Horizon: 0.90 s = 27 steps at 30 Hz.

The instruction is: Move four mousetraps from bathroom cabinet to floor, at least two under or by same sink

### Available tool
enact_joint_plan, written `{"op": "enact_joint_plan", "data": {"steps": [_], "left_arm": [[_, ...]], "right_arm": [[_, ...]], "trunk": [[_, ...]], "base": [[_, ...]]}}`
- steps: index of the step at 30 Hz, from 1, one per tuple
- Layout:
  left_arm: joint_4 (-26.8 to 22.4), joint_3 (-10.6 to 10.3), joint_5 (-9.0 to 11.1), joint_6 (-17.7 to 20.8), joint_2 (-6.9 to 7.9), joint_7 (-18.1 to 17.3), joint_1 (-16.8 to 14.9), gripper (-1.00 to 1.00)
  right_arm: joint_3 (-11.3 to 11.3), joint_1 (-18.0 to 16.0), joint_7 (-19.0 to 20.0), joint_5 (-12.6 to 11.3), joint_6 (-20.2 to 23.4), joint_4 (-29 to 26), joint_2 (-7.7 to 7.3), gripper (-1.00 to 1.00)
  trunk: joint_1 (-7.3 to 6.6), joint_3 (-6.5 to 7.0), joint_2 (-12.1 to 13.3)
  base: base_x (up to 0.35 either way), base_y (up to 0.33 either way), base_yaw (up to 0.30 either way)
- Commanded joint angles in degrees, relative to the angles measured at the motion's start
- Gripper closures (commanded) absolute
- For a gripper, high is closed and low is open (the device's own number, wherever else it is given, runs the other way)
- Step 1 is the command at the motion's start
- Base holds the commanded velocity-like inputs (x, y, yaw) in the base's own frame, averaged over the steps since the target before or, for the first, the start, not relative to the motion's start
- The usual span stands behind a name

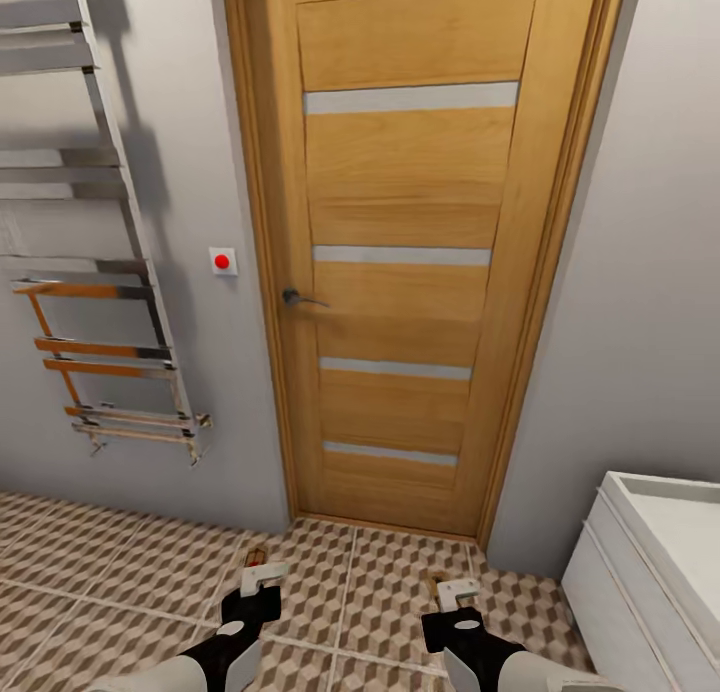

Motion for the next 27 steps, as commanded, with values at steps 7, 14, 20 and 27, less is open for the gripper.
{"op": "enact_joint_plan", "data": {"steps": [7, 14, 20, 27], "left_arm": [[0.04, -0.5, 0.5, 0.04, 0.05, 0.03, -0.03, 1.0], [-0.1, -0.39, 0.6, 3.23, 0.0, 0.07, -0.03, 1.0], [-0.27, -0.36, 0.62, 4.93, -0.02, 0.08, -0.03, 1.0], [-0.28, -0.35, 0.62, 5.18, 0.01, 0.08, -0.03, 1.0]], "right_arm": [[-0.36, -0.09, -0.3, 0.46, -0.1, 0.17, 0.08, 1.0], [-0.35, -0.09, -0.32, 0.46, -0.01, 0.18, 0.09, 1.0], [-0.36, -0.09, -0.33, 0.46, 0.34, 0.18, 0.09, 1.0], [-0.36, -0.09, -0.33, 0.46, 0.76, 0.18, 0.09, 1.0]], "trunk": [[0.0, -0.06, -0.04], [0.0, -0.06, -0.04], [0.0, -0.06, -0.04], [0.0, -0.06, -0.04]], "base": [[-0.005, 0.0, -0.291], [-0.218, 0.0, -0.109], [-0.332, 0.0, -0.012], [-0.345, 0.0, -0.002]]}}
